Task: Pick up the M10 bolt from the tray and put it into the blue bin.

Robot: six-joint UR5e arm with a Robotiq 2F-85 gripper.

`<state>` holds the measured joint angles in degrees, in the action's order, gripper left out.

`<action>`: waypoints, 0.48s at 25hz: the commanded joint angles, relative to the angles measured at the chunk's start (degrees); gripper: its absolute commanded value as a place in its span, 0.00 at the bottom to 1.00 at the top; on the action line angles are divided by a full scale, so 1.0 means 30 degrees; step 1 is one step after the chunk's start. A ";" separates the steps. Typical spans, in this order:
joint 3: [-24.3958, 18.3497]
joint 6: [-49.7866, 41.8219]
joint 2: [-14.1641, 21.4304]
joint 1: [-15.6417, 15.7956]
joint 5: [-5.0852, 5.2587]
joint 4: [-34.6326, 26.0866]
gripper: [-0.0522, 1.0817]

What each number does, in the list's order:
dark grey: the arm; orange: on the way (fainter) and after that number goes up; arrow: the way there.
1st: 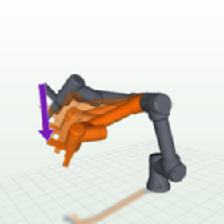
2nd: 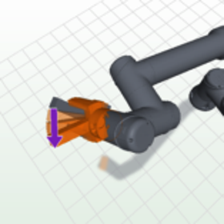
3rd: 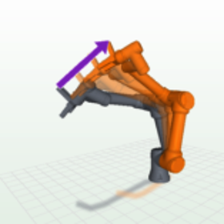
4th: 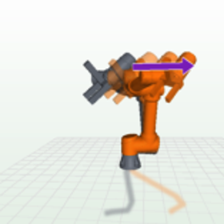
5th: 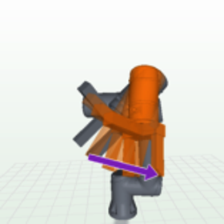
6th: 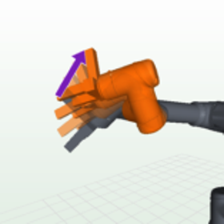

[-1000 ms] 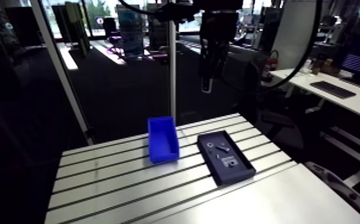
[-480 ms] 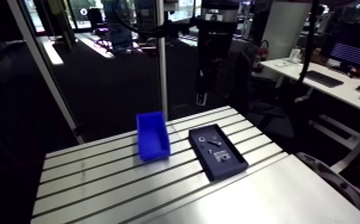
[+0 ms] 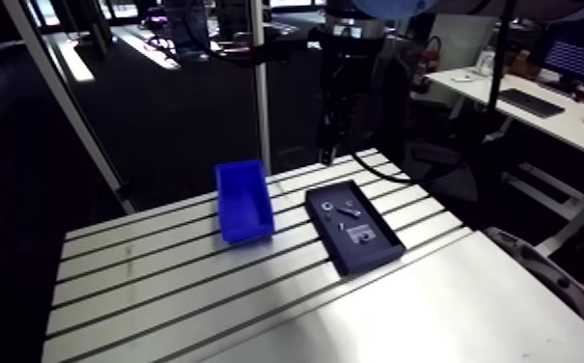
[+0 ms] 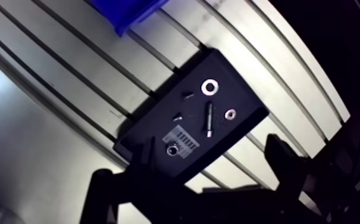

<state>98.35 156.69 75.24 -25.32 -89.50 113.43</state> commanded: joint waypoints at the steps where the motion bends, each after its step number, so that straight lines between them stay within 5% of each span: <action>1: 0.0014 -0.0033 -0.0955 -0.0057 -0.0385 0.0613 0.06; 4: -0.0044 -0.0033 -0.1453 -0.0116 -0.0649 0.0672 0.06; 12: -0.0161 -0.0033 -0.2186 -0.0409 -0.0678 0.0994 0.06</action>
<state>98.03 156.59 70.02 -26.31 -91.38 115.50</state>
